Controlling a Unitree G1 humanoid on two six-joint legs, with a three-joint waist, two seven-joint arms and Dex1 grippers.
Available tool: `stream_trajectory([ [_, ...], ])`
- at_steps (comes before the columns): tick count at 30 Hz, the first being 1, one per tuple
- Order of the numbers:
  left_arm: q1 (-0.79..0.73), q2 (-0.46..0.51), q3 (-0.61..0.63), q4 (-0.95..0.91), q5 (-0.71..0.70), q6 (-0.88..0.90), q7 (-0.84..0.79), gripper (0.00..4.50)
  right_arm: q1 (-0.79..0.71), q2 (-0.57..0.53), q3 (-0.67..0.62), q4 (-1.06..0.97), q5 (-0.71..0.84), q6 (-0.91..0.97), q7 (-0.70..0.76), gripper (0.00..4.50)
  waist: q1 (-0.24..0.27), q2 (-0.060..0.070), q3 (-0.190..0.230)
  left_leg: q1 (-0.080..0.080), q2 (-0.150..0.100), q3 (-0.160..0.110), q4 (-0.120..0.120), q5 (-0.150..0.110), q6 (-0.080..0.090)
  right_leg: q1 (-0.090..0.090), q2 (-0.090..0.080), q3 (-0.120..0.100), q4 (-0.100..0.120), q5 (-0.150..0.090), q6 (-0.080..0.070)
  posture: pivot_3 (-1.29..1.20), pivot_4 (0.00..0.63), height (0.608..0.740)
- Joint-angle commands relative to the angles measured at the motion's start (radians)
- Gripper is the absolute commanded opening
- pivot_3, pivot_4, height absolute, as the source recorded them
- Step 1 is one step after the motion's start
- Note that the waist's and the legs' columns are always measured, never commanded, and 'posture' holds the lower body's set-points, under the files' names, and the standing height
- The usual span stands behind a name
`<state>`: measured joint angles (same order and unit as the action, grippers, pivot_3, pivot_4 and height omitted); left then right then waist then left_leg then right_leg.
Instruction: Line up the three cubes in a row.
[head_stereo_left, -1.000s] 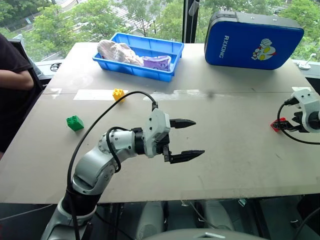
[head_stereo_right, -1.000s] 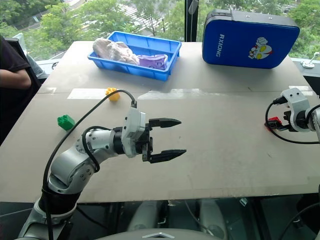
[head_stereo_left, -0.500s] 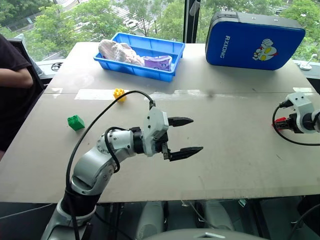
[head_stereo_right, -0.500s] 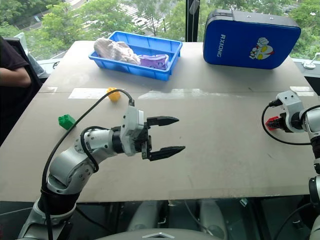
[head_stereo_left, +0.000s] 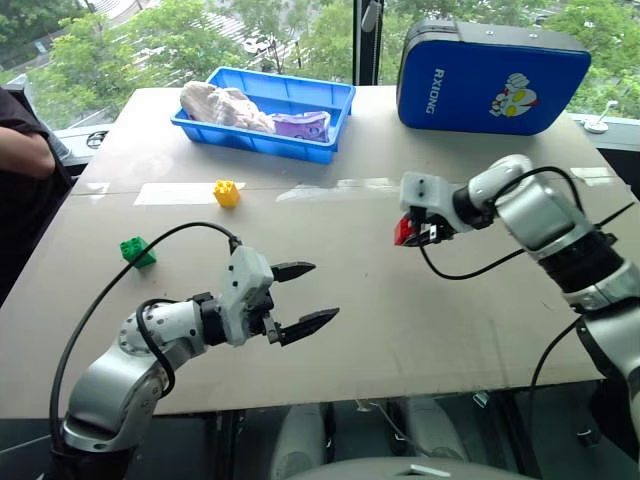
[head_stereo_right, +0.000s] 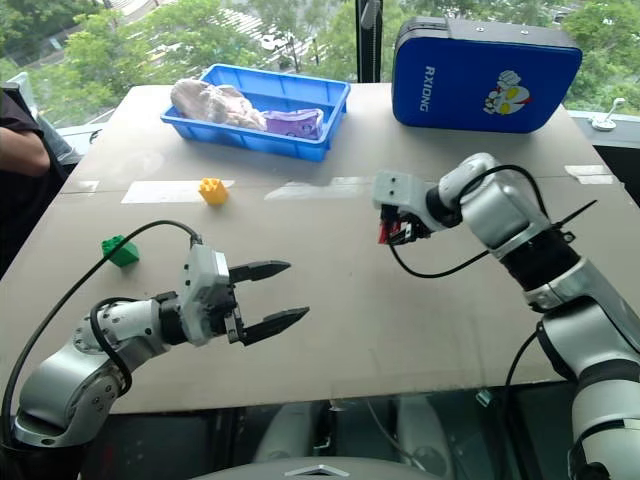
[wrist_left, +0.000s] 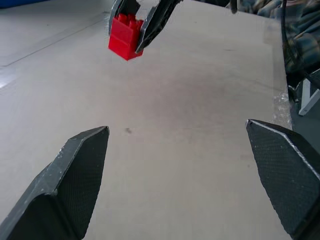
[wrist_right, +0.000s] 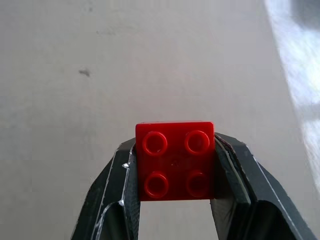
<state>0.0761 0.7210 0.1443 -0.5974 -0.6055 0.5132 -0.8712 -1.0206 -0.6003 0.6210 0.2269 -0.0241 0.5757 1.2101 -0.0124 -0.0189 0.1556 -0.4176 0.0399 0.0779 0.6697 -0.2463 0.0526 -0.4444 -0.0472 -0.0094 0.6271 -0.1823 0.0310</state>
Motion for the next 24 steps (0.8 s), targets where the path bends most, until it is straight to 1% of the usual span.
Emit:
stream_trajectory([
  [1, 0.065, 0.029, 0.101, -0.051, -0.059, 0.005, -0.017, 4.50, -0.067, 0.058, 0.013, 0.103, -0.060, -0.080, 0.017, 1.31, 0.004, 0.000, 0.000, -0.001, -0.001, 0.002, 0.000, 0.000, 0.000, -0.001, -0.002, 0.001, -0.001, 0.000, 0.000, 0.00, 0.150, 0.740],
  [2, 0.087, 0.035, 0.125, -0.056, -0.065, 0.003, -0.020, 4.50, -0.073, 0.071, 0.019, 0.129, -0.073, -0.099, 0.023, 1.31, 0.004, 0.000, 0.000, -0.003, -0.001, 0.002, 0.000, 0.002, -0.003, -0.002, -0.003, 0.000, -0.001, 0.000, 0.001, 0.00, 0.150, 0.740],
  [4, 0.124, 0.040, 0.161, -0.064, -0.070, -0.001, -0.018, 4.50, -0.080, 0.090, 0.021, 0.159, -0.086, -0.121, 0.041, 1.31, 0.004, 0.000, 0.000, -0.003, -0.002, 0.003, 0.000, 0.002, -0.004, -0.002, -0.003, 0.000, -0.003, 0.000, 0.001, 0.00, 0.150, 0.740],
  [8, 0.168, 0.039, 0.194, -0.083, -0.068, -0.005, 0.001, 4.50, -0.082, 0.116, 0.018, 0.177, -0.101, -0.139, 0.078, 1.31, -0.001, 0.000, 0.000, -0.003, -0.002, 0.003, 0.000, 0.002, -0.003, -0.002, -0.003, 0.000, -0.002, 0.000, 0.001, 0.00, 0.150, 0.740],
  [10, 0.170, 0.035, 0.194, -0.091, -0.073, -0.004, 0.012, 4.50, -0.082, 0.123, 0.017, 0.180, -0.110, -0.146, 0.094, 1.31, -0.001, 0.000, 0.000, -0.002, -0.001, 0.003, -0.001, -0.001, 0.000, -0.002, -0.003, 0.000, -0.001, 0.000, 0.001, 0.00, 0.150, 0.740],
  [15, 0.188, 0.033, 0.196, -0.104, -0.075, -0.005, 0.023, 4.50, -0.083, 0.142, 0.009, 0.203, -0.129, -0.158, 0.111, 1.31, -0.003, 0.000, 0.000, 0.001, -0.001, 0.002, -0.001, 0.000, -0.001, -0.001, -0.001, 0.000, 0.001, 0.000, 0.001, 0.00, 0.150, 0.740],
  [24, 0.202, 0.036, 0.190, -0.113, -0.070, -0.009, 0.041, 4.50, -0.084, 0.171, 0.000, 0.294, -0.160, -0.210, 0.116, 1.31, -0.003, 0.000, 0.000, 0.001, -0.001, 0.003, -0.001, 0.000, -0.001, -0.001, -0.001, 0.000, 0.001, 0.000, 0.000, 0.00, 0.150, 0.740],
])
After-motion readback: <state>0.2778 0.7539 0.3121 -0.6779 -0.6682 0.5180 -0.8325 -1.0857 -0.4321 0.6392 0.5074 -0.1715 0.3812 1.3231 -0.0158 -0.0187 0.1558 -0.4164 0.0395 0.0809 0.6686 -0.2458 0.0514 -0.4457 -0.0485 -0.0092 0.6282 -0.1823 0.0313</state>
